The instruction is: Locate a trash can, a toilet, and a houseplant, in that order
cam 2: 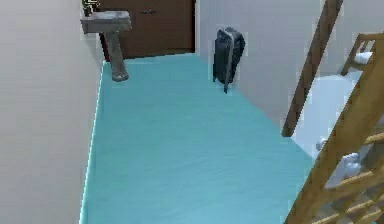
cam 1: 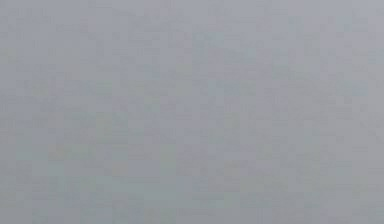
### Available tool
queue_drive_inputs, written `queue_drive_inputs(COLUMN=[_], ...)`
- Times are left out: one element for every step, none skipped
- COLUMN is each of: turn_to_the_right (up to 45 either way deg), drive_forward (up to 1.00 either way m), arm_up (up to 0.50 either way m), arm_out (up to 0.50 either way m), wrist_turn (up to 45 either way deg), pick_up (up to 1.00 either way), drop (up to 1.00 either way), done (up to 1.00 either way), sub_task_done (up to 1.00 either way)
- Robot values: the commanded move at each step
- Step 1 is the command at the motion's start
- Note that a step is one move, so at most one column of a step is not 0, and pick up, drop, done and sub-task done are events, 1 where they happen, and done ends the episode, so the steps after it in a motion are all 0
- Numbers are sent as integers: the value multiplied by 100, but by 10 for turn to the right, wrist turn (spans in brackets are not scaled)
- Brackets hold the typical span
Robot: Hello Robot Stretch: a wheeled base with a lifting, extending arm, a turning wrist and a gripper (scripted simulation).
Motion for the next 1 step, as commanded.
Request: queue_drive_inputs(turn_to_the_right=[450], drive_forward=[0], arm_up=[0], arm_out=[0], wrist_turn=[0], pick_up=[0], drop=[0], done=[0], sub_task_done=[0])
